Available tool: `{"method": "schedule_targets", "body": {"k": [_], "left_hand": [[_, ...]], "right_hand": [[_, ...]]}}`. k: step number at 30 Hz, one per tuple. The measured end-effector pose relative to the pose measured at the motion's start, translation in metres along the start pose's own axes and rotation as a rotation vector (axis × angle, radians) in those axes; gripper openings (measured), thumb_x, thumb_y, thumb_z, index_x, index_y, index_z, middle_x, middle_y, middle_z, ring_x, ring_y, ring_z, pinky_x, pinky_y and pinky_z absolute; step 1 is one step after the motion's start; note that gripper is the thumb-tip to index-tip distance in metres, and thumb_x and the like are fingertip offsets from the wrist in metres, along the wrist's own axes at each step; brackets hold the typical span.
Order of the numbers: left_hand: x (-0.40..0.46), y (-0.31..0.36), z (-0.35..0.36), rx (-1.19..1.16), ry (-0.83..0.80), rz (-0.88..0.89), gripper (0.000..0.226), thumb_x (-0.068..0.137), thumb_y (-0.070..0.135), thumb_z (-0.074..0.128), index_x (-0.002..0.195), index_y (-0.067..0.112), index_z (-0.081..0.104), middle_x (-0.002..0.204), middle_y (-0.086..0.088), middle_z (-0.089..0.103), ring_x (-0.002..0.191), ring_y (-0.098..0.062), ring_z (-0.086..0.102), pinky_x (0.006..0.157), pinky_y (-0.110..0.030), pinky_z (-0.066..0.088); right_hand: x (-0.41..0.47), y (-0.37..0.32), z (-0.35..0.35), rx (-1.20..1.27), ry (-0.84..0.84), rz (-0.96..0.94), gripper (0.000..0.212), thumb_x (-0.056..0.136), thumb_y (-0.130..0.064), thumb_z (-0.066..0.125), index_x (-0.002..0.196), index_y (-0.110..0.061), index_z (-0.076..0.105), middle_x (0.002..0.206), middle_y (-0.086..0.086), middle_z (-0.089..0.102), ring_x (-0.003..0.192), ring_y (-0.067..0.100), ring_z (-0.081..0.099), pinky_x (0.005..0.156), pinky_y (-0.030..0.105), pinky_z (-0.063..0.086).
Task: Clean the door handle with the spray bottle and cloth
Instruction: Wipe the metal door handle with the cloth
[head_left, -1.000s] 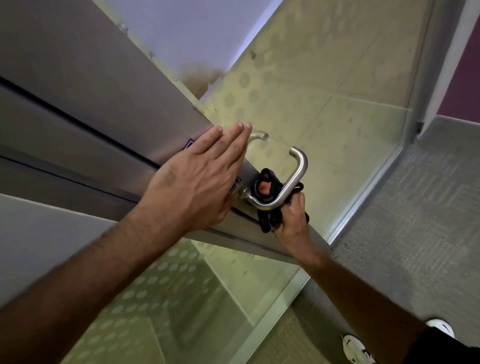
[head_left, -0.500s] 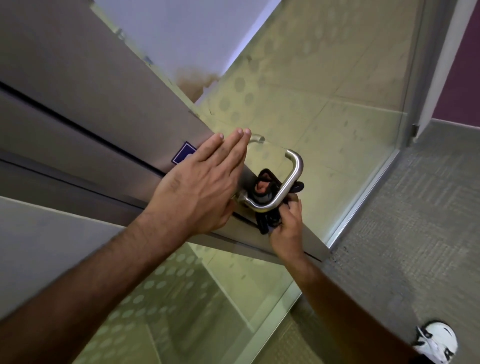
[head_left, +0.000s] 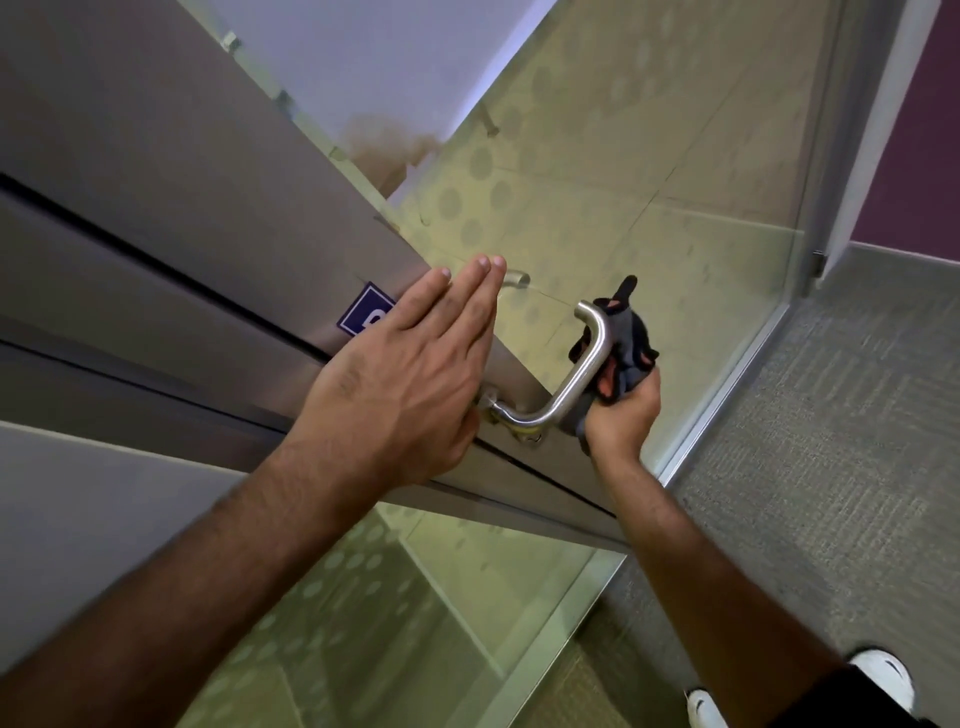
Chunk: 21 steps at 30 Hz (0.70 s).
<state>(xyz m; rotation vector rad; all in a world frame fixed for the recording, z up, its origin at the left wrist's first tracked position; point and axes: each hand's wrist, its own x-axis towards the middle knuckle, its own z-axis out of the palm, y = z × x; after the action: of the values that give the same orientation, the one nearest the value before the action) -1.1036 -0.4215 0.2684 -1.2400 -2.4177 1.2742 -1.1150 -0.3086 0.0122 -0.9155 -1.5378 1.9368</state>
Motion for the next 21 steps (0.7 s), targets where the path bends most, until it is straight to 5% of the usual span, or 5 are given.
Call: {"method": "schedule_targets", "body": {"k": [5,9,13,18,21], "left_hand": [[0.0,0.001,0.005,0.036,0.01,0.006,0.083,0.099,0.05,0.01,0.154,-0.011,-0.005,0.165,-0.031,-0.013,0.157,-0.039,-0.006,0.128,-0.05,-0.001],[0.002,0.001,0.006,0.039,0.019,0.009,0.084,0.098,0.05,0.011,0.154,-0.012,-0.002,0.165,-0.032,-0.009,0.157,-0.039,-0.003,0.128,-0.051,0.001],[0.0,0.0,0.003,0.04,0.005,0.007,0.085,0.098,0.051,0.012,0.155,-0.011,0.001,0.166,-0.031,-0.007,0.157,-0.039,-0.001,0.128,-0.05,0.001],[-0.002,-0.001,0.001,0.02,-0.005,0.018,0.088,0.096,0.052,0.019,0.155,-0.011,0.006,0.166,-0.031,-0.006,0.157,-0.039,0.0,0.128,-0.051,0.005],[-0.002,0.0,0.002,0.032,-0.014,0.032,0.09,0.092,0.051,0.02,0.155,-0.011,0.004,0.166,-0.031,-0.006,0.157,-0.039,0.0,0.128,-0.051,0.006]], "right_hand": [[-0.016,-0.002,0.013,0.207,-0.069,0.056,0.022,0.092,-0.01,0.054,0.107,-0.024,0.06,0.104,0.01,0.067,0.094,0.012,0.069,0.087,0.029,0.058],[-0.043,0.014,-0.001,0.098,-0.373,-0.148,0.069,0.073,0.015,0.048,0.106,-0.044,0.06,0.122,0.01,0.051,0.109,0.024,0.062,0.094,0.045,0.056],[-0.05,0.029,-0.032,-0.147,-0.609,-0.325,0.036,0.086,0.0,0.063,0.119,-0.014,0.064,0.124,0.009,0.047,0.117,0.033,0.054,0.091,0.048,0.056],[-0.074,-0.015,-0.014,0.177,-0.427,-0.032,0.054,0.084,0.006,0.056,0.108,-0.042,0.054,0.108,-0.001,0.063,0.1,0.011,0.064,0.085,0.027,0.056],[-0.099,-0.025,-0.004,0.271,-0.452,0.074,0.04,0.094,-0.012,0.061,0.109,-0.048,0.051,0.111,0.011,0.062,0.097,0.017,0.063,0.083,0.035,0.055]]}}
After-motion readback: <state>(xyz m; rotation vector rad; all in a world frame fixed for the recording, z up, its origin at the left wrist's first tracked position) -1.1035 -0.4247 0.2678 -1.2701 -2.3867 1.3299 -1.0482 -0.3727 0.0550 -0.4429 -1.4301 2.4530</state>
